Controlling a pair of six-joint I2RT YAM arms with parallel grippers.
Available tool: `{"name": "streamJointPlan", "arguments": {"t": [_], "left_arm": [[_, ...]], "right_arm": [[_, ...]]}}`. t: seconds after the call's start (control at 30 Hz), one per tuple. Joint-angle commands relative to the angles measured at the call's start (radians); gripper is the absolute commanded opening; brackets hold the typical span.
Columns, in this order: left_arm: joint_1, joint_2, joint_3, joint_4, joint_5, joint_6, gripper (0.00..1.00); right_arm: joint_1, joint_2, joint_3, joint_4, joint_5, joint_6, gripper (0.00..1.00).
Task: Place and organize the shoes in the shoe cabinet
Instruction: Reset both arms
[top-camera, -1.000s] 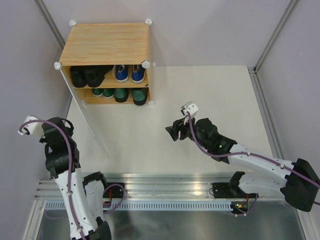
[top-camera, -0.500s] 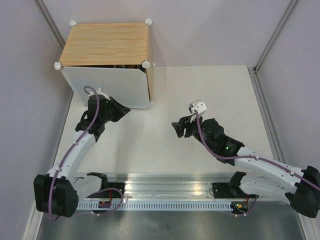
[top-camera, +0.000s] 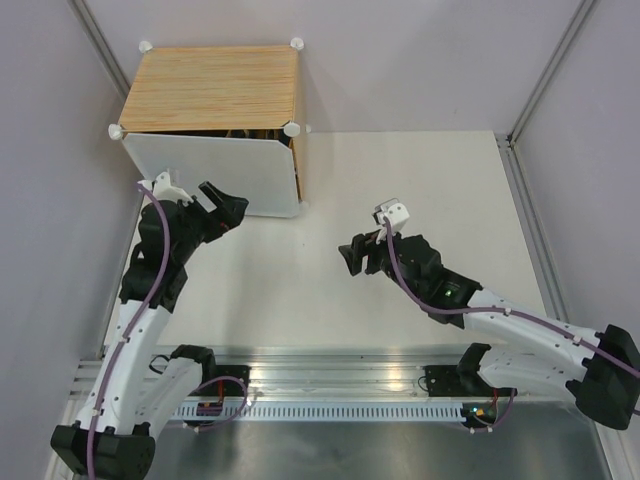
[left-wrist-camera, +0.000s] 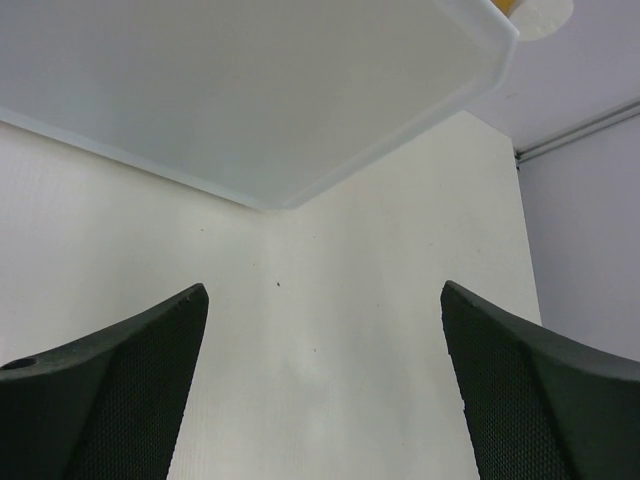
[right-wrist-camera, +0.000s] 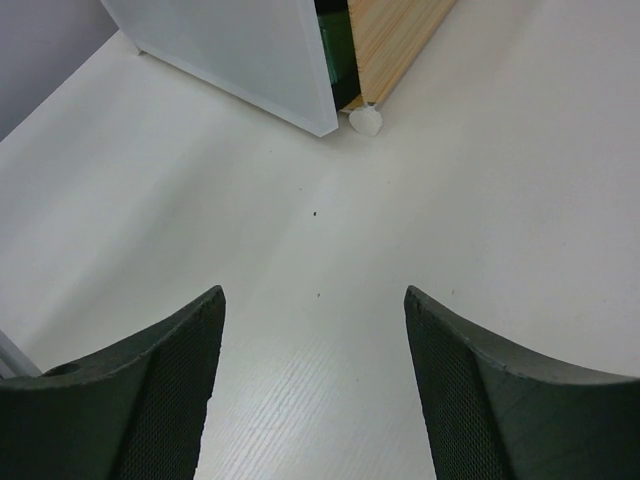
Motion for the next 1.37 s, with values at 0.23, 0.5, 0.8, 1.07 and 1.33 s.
{"name": "streamJointPlan", "arguments": {"t": [0.23,0.5,0.8,1.07,1.33], "left_arm": [[-0.001,0.016,0.126,-0.077,0.091,0.214,1.0],[-0.006,-0.083,0.054,-0.067,0.086,0.317,1.0],[-0.006,-0.157,-0.064,-0.024,0.136,0.392,1.0],[0.002,-0.223,-0.078,-0.021,0.137,0.387,1.0],[0.022,-0.2,-0.075,-0.022,0.143,0.392,1.0]], "right_arm": [[-0.001,0.112,0.131,-0.119,0.337,0.08,0.84],[-0.014,0.081,0.174,-0.27,0.66,0.102,0.98],[-0.052,0.057,0.194,-0.337,0.806,0.1,0.98],[-0.07,0.15,0.195,-0.397,0.854,0.16,0.98],[-0.083,0.205,0.191,-0.396,0.852,0.18,0.98]]}}
